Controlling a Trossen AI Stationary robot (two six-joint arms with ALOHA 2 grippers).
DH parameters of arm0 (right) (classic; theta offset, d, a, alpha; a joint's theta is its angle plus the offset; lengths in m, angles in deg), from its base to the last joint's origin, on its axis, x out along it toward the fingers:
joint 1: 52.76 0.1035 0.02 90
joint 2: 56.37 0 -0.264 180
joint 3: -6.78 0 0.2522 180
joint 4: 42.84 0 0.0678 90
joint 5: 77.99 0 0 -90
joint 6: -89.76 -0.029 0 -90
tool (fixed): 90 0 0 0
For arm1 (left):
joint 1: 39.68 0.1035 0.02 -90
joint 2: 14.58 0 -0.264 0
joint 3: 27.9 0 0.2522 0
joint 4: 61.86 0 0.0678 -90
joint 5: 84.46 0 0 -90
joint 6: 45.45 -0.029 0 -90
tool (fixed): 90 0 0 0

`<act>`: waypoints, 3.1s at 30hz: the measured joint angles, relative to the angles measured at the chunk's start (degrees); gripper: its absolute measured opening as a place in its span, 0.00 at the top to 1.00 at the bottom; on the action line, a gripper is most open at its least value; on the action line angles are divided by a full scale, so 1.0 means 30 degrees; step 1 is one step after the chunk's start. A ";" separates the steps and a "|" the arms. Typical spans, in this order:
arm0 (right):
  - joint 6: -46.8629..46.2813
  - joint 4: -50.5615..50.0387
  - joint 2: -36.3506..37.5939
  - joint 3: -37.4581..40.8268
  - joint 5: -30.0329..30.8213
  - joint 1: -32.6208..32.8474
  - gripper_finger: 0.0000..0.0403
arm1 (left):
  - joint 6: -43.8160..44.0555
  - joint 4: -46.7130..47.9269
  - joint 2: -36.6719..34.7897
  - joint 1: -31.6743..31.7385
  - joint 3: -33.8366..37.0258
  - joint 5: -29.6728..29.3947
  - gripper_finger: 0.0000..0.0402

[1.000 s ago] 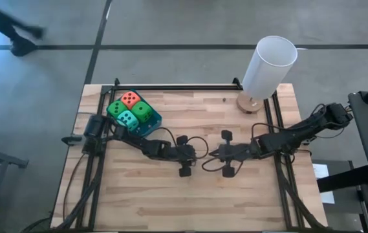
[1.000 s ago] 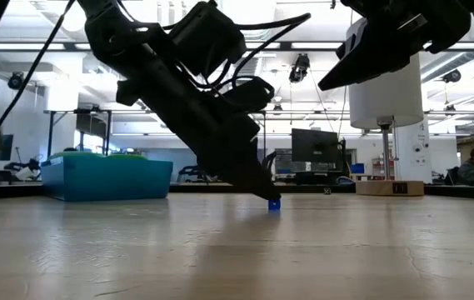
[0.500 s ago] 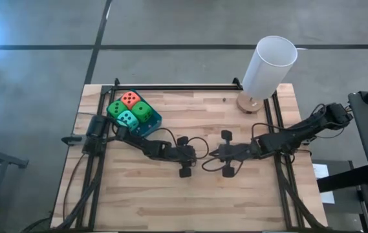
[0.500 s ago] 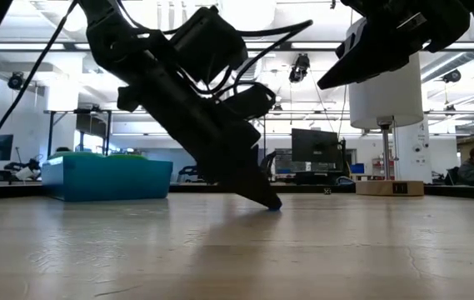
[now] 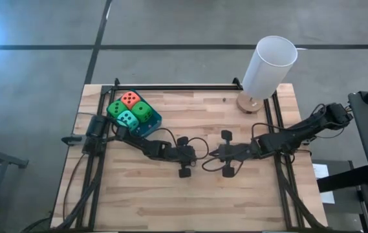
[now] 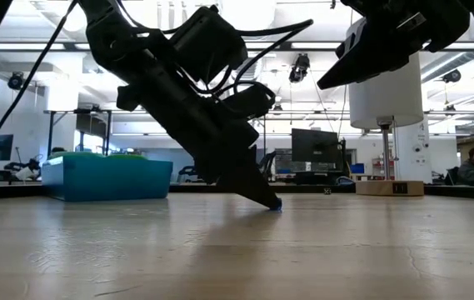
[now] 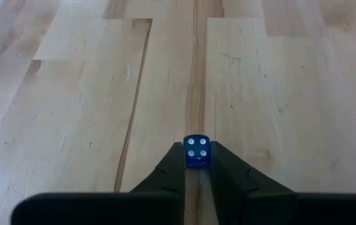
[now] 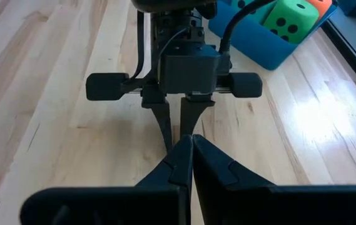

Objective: Pick & Place Dice
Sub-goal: Put the small blue dice into the blue bin

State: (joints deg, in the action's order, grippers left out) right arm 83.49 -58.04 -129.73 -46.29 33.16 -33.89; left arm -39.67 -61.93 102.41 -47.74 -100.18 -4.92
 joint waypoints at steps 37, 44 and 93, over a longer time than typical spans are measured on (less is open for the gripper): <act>-0.0843 -0.0288 -0.0007 0.0160 -0.0022 0.0000 0.98 | 0.9295 1.0574 -1.6902 0.0834 0.6939 -1.0375 0.88; -0.0799 0.0158 -0.0007 0.0160 -0.0007 0.0000 0.98 | 1.2424 1.0768 -1.8564 0.2450 0.9538 -1.0330 0.88; -0.0698 0.0239 -0.0007 0.0160 0.0000 -0.0015 0.98 | 1.3348 1.3039 -1.8462 0.5523 1.0506 -0.9353 0.76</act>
State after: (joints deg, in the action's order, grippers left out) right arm 81.40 -57.33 -129.75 -45.81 33.16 -33.93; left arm 0.37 -22.81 47.02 -31.17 -68.67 -32.98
